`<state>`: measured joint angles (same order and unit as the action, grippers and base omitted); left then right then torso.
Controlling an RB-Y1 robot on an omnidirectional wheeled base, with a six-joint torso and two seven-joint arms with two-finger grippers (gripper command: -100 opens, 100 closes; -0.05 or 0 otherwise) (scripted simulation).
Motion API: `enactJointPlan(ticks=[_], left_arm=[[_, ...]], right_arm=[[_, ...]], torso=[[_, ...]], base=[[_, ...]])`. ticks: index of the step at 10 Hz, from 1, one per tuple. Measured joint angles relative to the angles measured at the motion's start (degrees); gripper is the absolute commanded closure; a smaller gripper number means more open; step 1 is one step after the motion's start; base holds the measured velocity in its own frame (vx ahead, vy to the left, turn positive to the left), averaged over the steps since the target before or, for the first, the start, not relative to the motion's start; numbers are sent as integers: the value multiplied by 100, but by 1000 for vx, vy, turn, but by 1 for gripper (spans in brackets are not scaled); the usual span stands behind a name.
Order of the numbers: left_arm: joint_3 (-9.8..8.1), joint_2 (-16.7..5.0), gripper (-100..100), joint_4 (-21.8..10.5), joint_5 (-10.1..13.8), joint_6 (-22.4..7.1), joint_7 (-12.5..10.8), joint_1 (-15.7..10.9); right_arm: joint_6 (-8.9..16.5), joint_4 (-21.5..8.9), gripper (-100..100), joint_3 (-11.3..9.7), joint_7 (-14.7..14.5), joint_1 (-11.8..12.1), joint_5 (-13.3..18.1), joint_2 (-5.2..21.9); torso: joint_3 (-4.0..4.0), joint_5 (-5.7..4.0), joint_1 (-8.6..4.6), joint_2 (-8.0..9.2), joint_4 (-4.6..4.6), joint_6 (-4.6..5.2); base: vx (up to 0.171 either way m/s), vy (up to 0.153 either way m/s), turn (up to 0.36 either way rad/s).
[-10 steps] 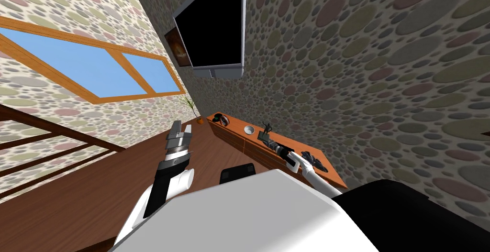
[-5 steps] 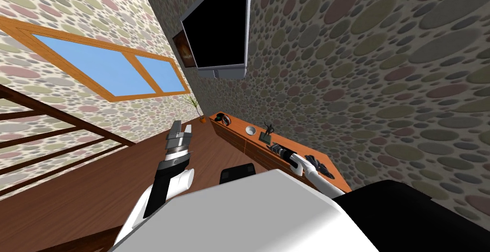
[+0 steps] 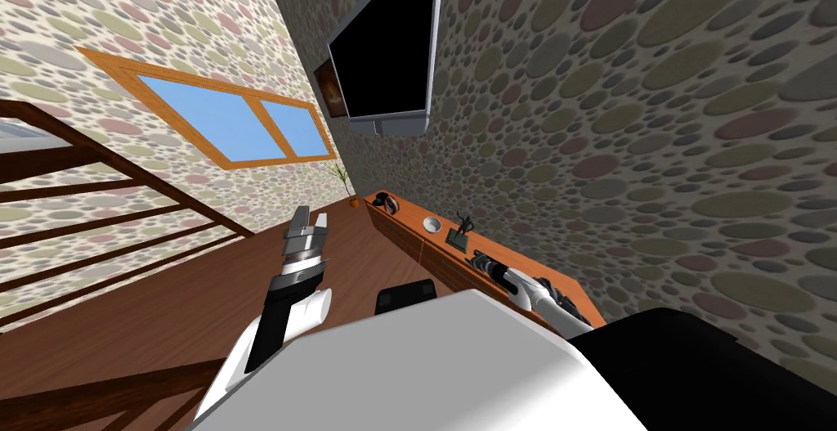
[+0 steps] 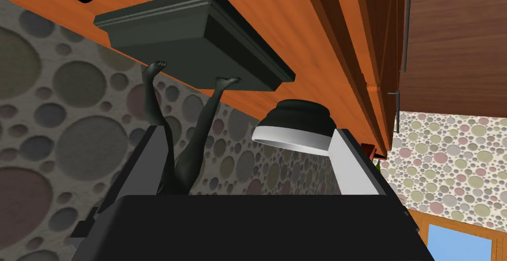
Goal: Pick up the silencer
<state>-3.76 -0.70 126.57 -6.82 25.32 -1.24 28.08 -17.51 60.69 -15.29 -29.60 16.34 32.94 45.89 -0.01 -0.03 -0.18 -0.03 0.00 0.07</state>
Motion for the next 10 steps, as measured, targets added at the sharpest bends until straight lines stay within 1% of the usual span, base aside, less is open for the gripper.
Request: enactJointPlan(ticks=[1,2,3,4,5,6,7,8,9,10], left_arm=[[0,0,0,0,0,0,0,-1],[0,0,0,0,0,0,0,0],[0,0,0,0,0,0,0,0],[1,0,0,0,0,0,0,-1],[0,0,0,0,0,0,0,0],[0,0,0,0,0,0,0,-1],[0,0,0,0,0,0,0,-1],[0,0,0,0,0,0,0,0],[0,0,0,0,0,0,0,0],[0,0,0,0,0,0,0,-1]], right_arm=[[101,-91,-100,-110,-9,7,45,125],[192,-169,-100,-160,-27,20,75,157],[181,-305,-100,-153,-74,-17,91,123],[198,-485,-100,-197,-160,-41,138,128],[230,-597,-100,-234,-202,-52,160,158],[286,-789,-100,-281,-291,-66,212,150],[436,-851,-100,-429,-320,-34,259,264],[449,-1086,-100,-443,-385,-95,291,252],[487,-1267,-100,-542,-420,-125,322,313],[646,-1396,-100,-699,-448,-154,376,328]], torso=[[1,1,0,1,1,-4],[1,0,3,1,1,-1],[2,1,10,3,1,-1],[2,2,9,2,1,-5],[1,1,6,2,1,-1],[1,0,-1,1,1,-3],[1,-1,-7,1,1,-4],[0,-2,-4,-1,0,-1],[-1,0,-1,-2,0,-3],[0,-2,-6,-1,0,-4]], base=[[8,-29,73],[3,-11,-9],[3,-15,143],[7,-25,88],[9,-44,124],[7,-61,213],[10,-46,71],[13,-37,108],[9,-58,183],[13,-51,72]])
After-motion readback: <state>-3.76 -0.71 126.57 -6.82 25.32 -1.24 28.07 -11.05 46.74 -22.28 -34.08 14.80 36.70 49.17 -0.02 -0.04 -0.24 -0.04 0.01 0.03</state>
